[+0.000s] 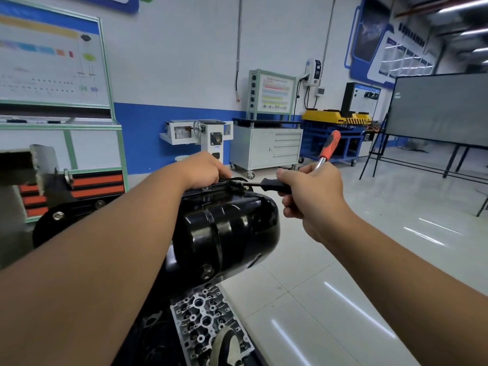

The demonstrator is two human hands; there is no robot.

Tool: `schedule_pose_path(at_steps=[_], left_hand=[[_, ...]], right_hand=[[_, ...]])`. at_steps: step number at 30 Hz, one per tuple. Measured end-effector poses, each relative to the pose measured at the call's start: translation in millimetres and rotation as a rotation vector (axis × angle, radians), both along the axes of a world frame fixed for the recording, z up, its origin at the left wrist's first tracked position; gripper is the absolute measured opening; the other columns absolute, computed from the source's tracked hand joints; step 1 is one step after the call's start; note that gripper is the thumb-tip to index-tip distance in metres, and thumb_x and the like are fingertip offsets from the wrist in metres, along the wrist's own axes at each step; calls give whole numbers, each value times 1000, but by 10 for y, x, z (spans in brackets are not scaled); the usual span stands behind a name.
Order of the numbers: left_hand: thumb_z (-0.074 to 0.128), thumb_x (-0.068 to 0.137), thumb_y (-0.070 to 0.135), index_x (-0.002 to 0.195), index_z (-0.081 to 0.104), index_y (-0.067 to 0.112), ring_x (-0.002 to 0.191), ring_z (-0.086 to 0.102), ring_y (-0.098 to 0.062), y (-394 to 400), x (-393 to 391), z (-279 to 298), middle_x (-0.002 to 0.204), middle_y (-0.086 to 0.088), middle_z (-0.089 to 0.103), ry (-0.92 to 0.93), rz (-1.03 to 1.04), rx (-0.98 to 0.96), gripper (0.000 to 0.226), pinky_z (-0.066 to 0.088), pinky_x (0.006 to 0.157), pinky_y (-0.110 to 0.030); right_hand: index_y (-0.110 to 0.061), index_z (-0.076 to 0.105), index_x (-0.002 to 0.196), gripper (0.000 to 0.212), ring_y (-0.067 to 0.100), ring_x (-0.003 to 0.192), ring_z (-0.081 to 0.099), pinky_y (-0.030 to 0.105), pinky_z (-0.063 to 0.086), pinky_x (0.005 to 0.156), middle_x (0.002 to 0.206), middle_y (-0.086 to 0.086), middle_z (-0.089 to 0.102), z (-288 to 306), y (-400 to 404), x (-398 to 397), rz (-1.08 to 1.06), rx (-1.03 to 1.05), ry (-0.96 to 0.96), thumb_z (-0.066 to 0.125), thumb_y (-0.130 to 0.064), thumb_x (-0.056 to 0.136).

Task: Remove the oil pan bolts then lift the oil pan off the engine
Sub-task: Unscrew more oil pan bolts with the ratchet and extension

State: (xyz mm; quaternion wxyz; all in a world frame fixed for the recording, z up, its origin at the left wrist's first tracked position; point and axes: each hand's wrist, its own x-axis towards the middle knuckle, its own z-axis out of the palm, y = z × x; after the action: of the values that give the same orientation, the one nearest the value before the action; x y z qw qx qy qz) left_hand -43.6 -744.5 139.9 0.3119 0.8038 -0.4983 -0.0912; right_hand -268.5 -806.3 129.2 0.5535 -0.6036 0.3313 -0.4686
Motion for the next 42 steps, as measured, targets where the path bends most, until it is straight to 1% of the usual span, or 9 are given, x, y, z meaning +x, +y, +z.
schedule_pose_path(at_steps=[4, 12, 18, 23, 29, 34, 36, 40, 42], left_hand=[[46, 89, -14, 119, 77, 21, 110, 62, -20, 7, -17, -15, 128, -5, 70, -20, 3, -6, 56, 47, 95, -31], [48, 89, -13, 117, 78, 22, 108, 62, -18, -3, -20, -36, 124, -3, 71, -21, 8, -24, 54, 45, 90, -29], [51, 87, -10, 111, 79, 26, 107, 64, -19, -12, 8, -43, 118, -1, 73, -13, 20, -34, 51, 49, 94, -30], [64, 88, 16, 91, 82, 35, 97, 71, -14, 97, -48, -25, 100, 5, 77, 118, -91, -42, 26, 56, 77, -26], [67, 91, 8, 116, 76, 34, 118, 59, -17, -24, -150, -41, 129, 1, 64, -165, -148, -39, 37, 46, 104, -32], [64, 97, 26, 101, 81, 33, 99, 65, -7, -63, -301, -20, 102, 14, 74, -234, -271, -96, 19, 51, 98, -36], [63, 99, 25, 103, 80, 27, 97, 64, -9, -53, -310, -24, 100, 11, 75, -281, -260, -88, 18, 51, 95, -35], [66, 91, 43, 94, 78, 22, 89, 64, -8, 18, -310, 0, 88, 7, 70, -284, -299, -119, 24, 49, 82, -26], [68, 84, 46, 87, 78, 17, 80, 62, -7, 35, -297, 11, 81, 5, 68, -276, -281, -86, 31, 49, 78, -23]], right_hand=[[-14, 40, 86, 34, 18, 34, 52, 27, 45, 39, 65, 20, 63, -3, -10, -22, 31, -23, -19, 73, -7, 91], [-14, 42, 83, 32, 21, 38, 53, 29, 46, 41, 81, 37, 67, -57, -105, -44, 15, -159, 19, 73, -8, 90], [-26, 42, 85, 33, 17, 76, 46, 33, 40, 67, 84, -10, 50, -149, 105, -109, 105, -1116, 542, 63, -1, 90], [-19, 51, 105, 30, 31, 50, 69, 39, 57, 41, 101, 10, 55, 193, 139, 18, 124, -633, 440, 62, 6, 93], [-18, 55, 102, 11, 29, 44, 67, 36, 56, 43, 97, 16, 67, 199, 102, 11, 37, -184, 340, 58, -13, 93], [-17, 48, 103, 15, 27, 37, 60, 29, 50, 42, 87, 20, 66, 169, 148, 43, 113, 268, 83, 60, -20, 96], [-19, 46, 113, 23, 26, 37, 60, 29, 49, 40, 87, 17, 67, 162, 163, 44, 76, 59, 95, 62, -18, 96], [-32, 50, 118, 19, 29, 71, 66, 41, 55, 60, 85, 0, 66, 141, 115, -41, 34, -1201, 700, 54, -36, 100], [-30, 52, 115, 18, 31, 74, 65, 39, 51, 61, 86, 0, 66, 86, 94, -25, 32, -1310, 766, 50, -41, 100]])
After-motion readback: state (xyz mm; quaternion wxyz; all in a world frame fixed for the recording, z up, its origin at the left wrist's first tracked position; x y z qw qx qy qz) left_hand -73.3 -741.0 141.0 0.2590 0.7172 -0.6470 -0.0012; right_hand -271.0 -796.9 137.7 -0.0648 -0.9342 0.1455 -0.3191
